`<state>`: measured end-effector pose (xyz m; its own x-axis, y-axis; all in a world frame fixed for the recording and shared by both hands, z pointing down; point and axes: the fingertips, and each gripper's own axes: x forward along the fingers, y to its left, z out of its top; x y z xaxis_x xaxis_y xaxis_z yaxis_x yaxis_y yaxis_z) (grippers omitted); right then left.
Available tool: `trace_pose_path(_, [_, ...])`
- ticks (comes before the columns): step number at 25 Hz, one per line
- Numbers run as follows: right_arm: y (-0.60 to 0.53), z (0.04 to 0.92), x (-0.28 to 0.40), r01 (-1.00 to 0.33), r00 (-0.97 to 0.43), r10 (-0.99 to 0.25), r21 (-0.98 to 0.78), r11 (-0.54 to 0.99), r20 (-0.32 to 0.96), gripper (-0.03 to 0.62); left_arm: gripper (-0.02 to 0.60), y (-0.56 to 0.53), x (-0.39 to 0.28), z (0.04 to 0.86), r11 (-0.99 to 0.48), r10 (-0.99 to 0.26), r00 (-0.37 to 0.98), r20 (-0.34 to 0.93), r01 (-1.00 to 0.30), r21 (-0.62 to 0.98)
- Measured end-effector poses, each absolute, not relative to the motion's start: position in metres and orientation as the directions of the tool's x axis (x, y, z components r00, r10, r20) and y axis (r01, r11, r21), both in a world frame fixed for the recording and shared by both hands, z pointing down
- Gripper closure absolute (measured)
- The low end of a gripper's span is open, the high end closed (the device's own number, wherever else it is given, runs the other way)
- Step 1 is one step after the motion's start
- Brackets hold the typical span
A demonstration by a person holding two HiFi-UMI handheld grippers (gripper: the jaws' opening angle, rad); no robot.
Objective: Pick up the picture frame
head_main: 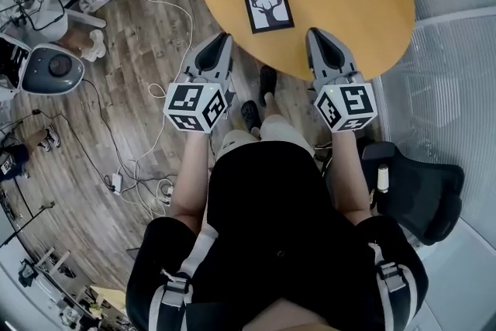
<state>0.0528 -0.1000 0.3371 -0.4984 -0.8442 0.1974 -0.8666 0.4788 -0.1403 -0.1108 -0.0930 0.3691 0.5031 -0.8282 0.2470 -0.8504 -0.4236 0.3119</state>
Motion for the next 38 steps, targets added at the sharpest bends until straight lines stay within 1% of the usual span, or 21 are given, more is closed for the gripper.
trace_pose_path(11, [-0.196, 0.392, 0.059, -0.867, -0.498, -0.815, -0.170, 0.468, 0.296, 0.577, 0.538, -0.183, -0.100, 0.416, -0.388, -0.801, 0.499, 0.332, -0.854, 0.347])
trace_pose_path(13, [-0.212, 0.401, 0.060, -0.863, -0.505, -0.803, -0.178, 0.473, 0.315, 0.543, 0.538, -0.199, -0.098, 0.428, -0.373, -0.795, 0.494, 0.352, -0.856, 0.357])
trace_pose_path(16, [-0.236, 0.419, 0.063, -0.860, -0.511, -0.786, -0.188, 0.475, 0.349, 0.532, 0.538, -0.219, -0.092, 0.450, -0.358, -0.775, 0.496, 0.392, -0.855, 0.374])
trace_pose_path(17, [-0.243, 0.426, 0.065, -0.859, -0.511, -0.780, -0.192, 0.474, 0.362, 0.528, 0.532, -0.225, -0.090, 0.459, -0.354, -0.765, 0.499, 0.407, -0.854, 0.382])
trace_pose_path(18, [-0.250, 0.434, 0.067, -0.859, -0.512, -0.773, -0.197, 0.473, 0.376, 0.525, 0.511, -0.230, -0.087, 0.468, -0.349, -0.756, 0.501, 0.422, -0.853, 0.388])
trace_pose_path(19, [-0.256, 0.442, 0.068, -0.858, -0.513, -0.764, -0.200, 0.474, 0.392, 0.520, 0.498, -0.235, -0.085, 0.477, -0.342, -0.747, 0.500, 0.438, -0.854, 0.392])
trace_pose_path(24, [-0.280, 0.493, 0.071, -0.846, -0.527, -0.699, -0.224, 0.484, 0.483, 0.496, 0.482, -0.256, -0.076, 0.522, -0.293, -0.711, 0.480, 0.514, -0.867, 0.404])
trace_pose_path(29, [-0.302, 0.541, 0.073, -0.839, -0.534, -0.644, -0.248, 0.484, 0.548, 0.482, 0.471, -0.273, -0.070, 0.567, -0.244, -0.680, 0.454, 0.576, -0.880, 0.407])
trace_pose_path(35, [-0.315, 0.605, 0.078, -0.839, -0.526, -0.555, -0.288, 0.461, 0.644, 0.461, 0.453, -0.287, -0.059, 0.619, -0.201, -0.615, 0.460, 0.641, -0.877, 0.436])
trace_pose_path(38, [-0.319, 0.632, 0.080, -0.842, -0.519, -0.521, -0.298, 0.450, 0.678, 0.461, 0.442, -0.294, -0.056, 0.643, -0.182, -0.588, 0.455, 0.669, -0.880, 0.439])
